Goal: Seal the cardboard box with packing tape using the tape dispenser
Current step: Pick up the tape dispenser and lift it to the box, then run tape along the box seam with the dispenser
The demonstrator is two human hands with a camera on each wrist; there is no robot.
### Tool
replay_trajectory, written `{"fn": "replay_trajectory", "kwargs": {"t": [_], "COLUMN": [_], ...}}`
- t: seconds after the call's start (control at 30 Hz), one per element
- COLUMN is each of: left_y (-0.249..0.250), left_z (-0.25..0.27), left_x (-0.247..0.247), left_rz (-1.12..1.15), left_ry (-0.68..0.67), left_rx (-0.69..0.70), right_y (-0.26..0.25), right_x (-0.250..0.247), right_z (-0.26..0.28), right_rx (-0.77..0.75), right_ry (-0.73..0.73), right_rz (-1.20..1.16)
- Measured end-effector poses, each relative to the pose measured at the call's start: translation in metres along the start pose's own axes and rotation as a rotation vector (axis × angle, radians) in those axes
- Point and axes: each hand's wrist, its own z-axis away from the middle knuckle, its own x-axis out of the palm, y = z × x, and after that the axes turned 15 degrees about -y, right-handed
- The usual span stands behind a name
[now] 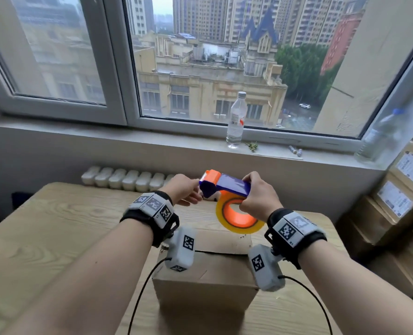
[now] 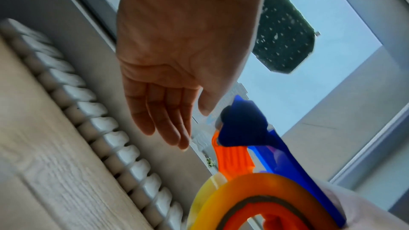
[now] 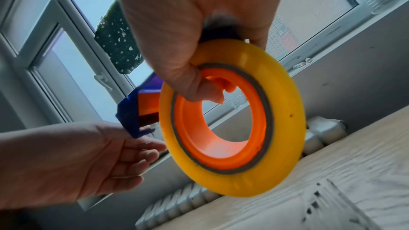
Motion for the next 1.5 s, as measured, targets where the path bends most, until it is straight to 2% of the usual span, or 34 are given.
{"fn": "replay_trajectory", "kwargs": {"t": [0.17, 0.4, 0.6, 0.73, 0.83, 0.97, 1.23, 1.5], "left_y": [-0.016, -0.034, -0.043, -0.049, -0.054, -0.064, -0.076, -0.089], "left_z": [0.021, 0.035, 0.041, 0.045, 0.049, 0.053, 0.047, 0.039], "left_x": [-0.016, -0.031, -0.039, -0.047, -0.050, -0.053, -0.054, -0.036], "left_rz": [0.150, 0.101, 0.115, 0.098, 0.102, 0.128, 0.133, 0.151], "left_ry": [0.002, 0.039, 0.087, 0.141, 0.145, 0.129, 0.206, 0.147], "left_rx": [0.046, 0.032, 0.026, 0.014, 0.006, 0.008, 0.013, -0.046], "right_y": [-0.022, -0.038, -0.050, -0.058, -0.065, -0.071, -0.074, -0.064], "right_x": [0.015, 0.029, 0.030, 0.028, 0.026, 0.027, 0.024, 0.024], "right_z": [0.009, 0.012, 0.015, 0.014, 0.013, 0.016, 0.020, 0.025], "right_rx": [-0.025, -0.080, -0.187, -0.267, -0.303, -0.309, -0.346, -0.294], "right_ry": [-0.026, -0.091, -0.153, -0.237, -0.265, -0.286, -0.302, -0.358], "right_rz": [0.065, 0.069, 0.109, -0.016, -0.011, 0.062, 0.163, 0.244]}}
